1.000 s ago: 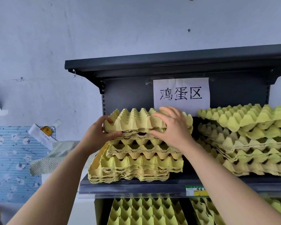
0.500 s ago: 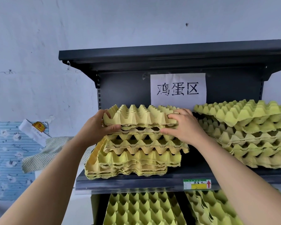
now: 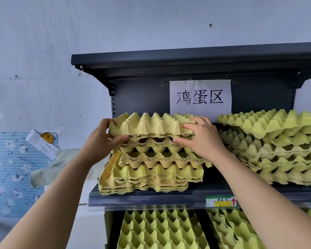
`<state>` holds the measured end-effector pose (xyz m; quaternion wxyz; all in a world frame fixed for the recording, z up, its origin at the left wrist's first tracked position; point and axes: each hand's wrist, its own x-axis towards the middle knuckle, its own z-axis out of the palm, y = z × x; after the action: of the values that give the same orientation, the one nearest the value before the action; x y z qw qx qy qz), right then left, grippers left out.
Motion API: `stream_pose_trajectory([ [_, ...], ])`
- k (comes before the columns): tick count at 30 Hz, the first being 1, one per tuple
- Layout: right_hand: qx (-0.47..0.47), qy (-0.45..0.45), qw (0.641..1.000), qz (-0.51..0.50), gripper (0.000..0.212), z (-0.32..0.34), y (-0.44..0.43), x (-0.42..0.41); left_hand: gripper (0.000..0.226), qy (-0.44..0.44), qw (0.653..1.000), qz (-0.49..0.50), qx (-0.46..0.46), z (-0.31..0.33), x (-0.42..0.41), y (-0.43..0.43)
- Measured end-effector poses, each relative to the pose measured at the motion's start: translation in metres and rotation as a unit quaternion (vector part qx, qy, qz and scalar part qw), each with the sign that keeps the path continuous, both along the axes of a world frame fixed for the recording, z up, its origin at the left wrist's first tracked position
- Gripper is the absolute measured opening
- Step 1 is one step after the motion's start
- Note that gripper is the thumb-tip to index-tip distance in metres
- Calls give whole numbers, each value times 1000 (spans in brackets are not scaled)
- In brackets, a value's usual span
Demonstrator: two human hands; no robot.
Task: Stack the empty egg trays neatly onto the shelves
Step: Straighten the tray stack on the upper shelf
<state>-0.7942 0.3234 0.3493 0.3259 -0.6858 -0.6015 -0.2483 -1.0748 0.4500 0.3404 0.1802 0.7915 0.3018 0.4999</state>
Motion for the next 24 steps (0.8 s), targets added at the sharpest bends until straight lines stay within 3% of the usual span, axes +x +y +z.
stream_pose_trajectory([
  [11, 38, 21, 999, -1, 68, 6, -5, 5, 64, 0, 1000, -6, 16, 4, 10, 0],
  [15, -15, 13, 1000, -17, 71, -2, 1, 11, 75, 48, 999, 9, -3, -2, 14, 8],
  [24, -25, 28, 999, -19, 72, -12, 4, 16, 66, 88, 995, 35, 16, -8, 23, 3],
])
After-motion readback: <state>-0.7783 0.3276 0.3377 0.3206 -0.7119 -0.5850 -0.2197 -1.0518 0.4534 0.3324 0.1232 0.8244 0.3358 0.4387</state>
